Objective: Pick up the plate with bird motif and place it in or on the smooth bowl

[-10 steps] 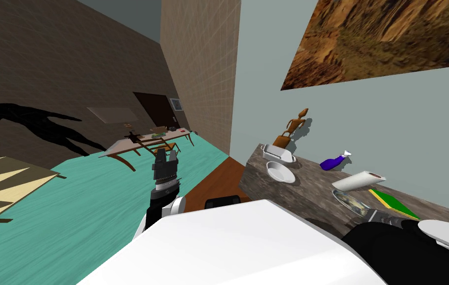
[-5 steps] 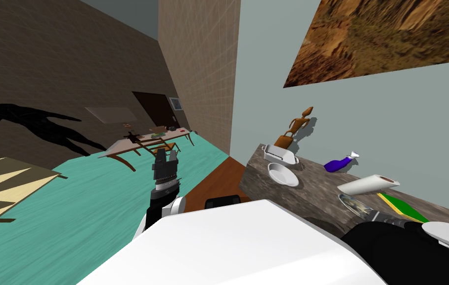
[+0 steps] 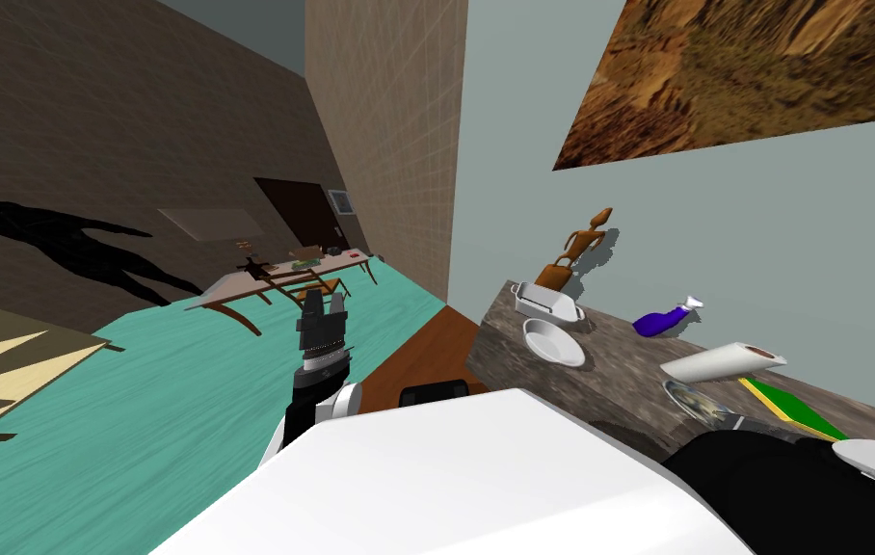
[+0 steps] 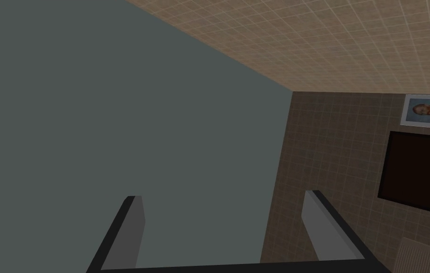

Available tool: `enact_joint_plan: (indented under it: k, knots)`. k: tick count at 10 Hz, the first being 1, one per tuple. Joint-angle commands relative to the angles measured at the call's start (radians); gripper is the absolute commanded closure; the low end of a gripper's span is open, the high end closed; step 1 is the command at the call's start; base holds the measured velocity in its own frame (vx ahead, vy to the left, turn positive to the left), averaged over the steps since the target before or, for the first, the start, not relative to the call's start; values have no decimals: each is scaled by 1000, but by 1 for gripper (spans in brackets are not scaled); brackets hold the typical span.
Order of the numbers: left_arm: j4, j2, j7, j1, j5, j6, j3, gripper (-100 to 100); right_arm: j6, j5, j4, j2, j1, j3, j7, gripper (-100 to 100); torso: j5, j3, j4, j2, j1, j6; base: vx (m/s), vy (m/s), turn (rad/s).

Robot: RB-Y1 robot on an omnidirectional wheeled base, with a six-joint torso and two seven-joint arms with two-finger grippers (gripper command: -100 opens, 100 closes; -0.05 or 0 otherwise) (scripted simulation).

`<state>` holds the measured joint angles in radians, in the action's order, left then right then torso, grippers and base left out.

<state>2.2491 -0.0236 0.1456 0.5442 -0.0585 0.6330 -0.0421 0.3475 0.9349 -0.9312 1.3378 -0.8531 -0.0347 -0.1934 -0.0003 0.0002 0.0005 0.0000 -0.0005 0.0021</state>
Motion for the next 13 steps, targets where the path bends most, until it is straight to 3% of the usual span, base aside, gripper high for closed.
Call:
enact_joint_plan:
  k: [1, 2, 4, 7, 8, 10, 11, 13]
  knots:
    - [0, 0, 0, 0, 0, 0, 0, 0, 9, -39, 28, -7, 19, -14, -50, -100, 0, 0, 0, 0, 0, 0, 25, 3, -11]
    - [0, 0, 0, 0, 0, 0, 0, 0, 9, -39, 28, -7, 19, -14, -59, -100, 0, 0, 0, 0, 0, 0, 22, 1, -7]
    - [0, 0, 0, 0, 0, 0, 0, 0, 23, -105, 77, -20, 55, -40, -127, -100, 0, 0, 0, 0, 0, 0, 32, -3, -18]
    - [0, 0, 0, 0, 0, 0, 0, 0, 29, -139, 101, -26, 72, -53, -188, -100, 0, 0, 0, 0, 0, 0, 26, 0, -8]
    - [0, 0, 0, 0, 0, 0, 0, 0, 36, -172, 125, -33, 90, -65, -226, -100, 0, 0, 0, 0, 0, 0, 24, 5, -12]
    - [0, 0, 0, 0, 0, 0, 0, 0, 35, -167, 120, -32, 86, -63, -221, -100, 0, 0, 0, 1, 0, 0, 13, 2, -5]
    - [0, 0, 0, 0, 0, 0, 0, 0, 35, -168, 121, -32, 86, -64, -225, 100, 0, 1, 0, 1, 0, 0, 0, 0, 0]
    - [0, 0, 0, 0, 0, 0, 0, 0, 33, -168, 122, -31, 87, -62, -224, 100, -2, 1, 0, 2, 0, 0, 0, 0, 0]
